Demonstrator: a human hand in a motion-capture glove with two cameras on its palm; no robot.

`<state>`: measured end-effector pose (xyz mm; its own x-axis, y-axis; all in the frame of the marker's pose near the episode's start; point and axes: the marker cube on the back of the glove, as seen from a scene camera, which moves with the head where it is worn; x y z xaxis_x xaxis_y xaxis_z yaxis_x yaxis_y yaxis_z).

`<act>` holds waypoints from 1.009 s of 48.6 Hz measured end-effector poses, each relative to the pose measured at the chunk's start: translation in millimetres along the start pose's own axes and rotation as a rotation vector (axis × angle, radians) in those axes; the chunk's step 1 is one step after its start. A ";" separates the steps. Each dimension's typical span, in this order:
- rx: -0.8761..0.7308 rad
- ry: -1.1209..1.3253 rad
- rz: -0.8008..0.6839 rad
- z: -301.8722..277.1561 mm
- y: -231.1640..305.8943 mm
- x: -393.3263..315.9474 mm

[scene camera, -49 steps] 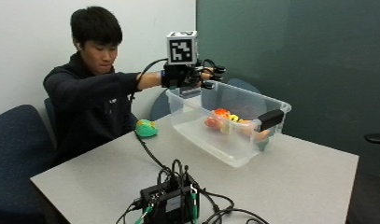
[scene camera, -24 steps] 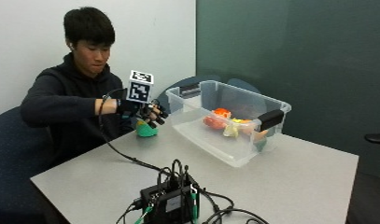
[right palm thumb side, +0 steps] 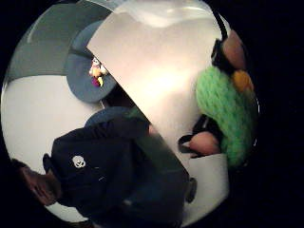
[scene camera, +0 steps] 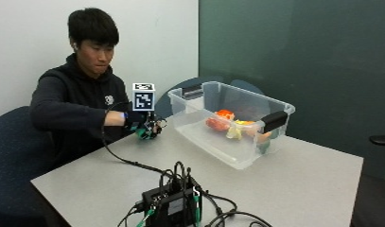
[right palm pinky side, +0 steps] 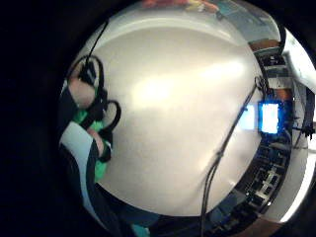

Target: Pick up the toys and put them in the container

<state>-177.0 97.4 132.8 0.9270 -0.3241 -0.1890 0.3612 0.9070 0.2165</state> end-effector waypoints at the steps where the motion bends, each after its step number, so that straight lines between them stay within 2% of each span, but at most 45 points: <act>1: 0.010 -0.039 0.000 -4.4 -0.9 -2.8; 4: 0.070 -0.055 0.023 -33.1 -4.0 6.9; 12: 0.386 0.014 0.166 -176.9 -31.3 68.0; 17: 0.575 -0.078 0.097 -248.0 -70.0 56.6; 20: 0.626 -0.150 0.207 -269.2 -97.8 64.3; 26: 0.558 -0.185 0.415 -265.5 -163.3 97.6; 35: 0.160 -0.303 0.547 -219.9 -180.2 154.1; 40: 0.252 -0.262 0.491 -214.2 -167.3 149.4; 44: 0.338 -0.344 0.501 -228.0 -145.6 181.8; 49: 0.425 -0.248 0.446 -223.4 -123.6 158.2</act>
<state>-97.7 -5.9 -137.9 0.9743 -0.0403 0.2215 -0.1015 0.7997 0.5918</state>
